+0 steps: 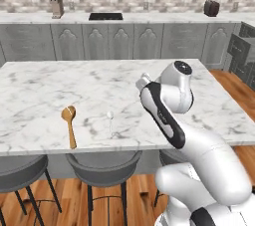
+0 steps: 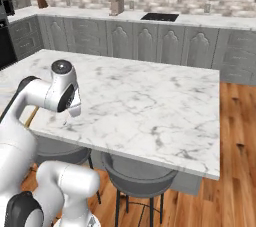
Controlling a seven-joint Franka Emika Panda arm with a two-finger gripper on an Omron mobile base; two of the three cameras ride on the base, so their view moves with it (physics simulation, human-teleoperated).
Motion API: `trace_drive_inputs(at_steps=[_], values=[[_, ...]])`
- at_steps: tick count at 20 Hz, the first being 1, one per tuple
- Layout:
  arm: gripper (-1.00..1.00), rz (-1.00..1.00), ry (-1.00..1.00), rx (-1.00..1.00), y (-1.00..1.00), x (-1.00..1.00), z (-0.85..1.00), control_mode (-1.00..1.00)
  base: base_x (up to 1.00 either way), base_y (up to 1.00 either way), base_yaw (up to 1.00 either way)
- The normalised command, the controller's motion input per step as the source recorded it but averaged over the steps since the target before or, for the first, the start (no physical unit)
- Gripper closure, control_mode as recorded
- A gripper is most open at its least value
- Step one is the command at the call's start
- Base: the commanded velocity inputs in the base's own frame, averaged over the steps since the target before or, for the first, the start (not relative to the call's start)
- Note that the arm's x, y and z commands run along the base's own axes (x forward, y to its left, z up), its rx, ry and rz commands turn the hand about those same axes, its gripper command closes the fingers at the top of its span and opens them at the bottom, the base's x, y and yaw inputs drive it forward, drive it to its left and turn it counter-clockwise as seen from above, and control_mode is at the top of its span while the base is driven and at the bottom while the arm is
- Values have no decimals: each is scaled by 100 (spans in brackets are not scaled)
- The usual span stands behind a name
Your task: Pick up the metallic utensils from the counter and place them in the open drawer. Make sure not to pick up any wooden utensils.
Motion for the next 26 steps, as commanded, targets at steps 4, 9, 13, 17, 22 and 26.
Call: trace_drive_inputs(at_steps=[4, 9, 13, 17, 22, 26], values=[[-100, 57, 5, -21, 32, 28, -37, -100, 0, 0, 0], [-100, 36, 2, -22, 81, 53, -69, -100, 0, 0, 0], [-100, 1, 0, -29, 71, 36, -50, -100, 0, 0, 0], [-100, 0, 4, -19, 40, 9, -7, -100, 0, 0, 0], [-100, 0, 3, -4, 0, 50, -23, -100, 0, 0, 0], [-100, 1, 0, -6, 0, 89, -49, -100, 0, 0, 0]])
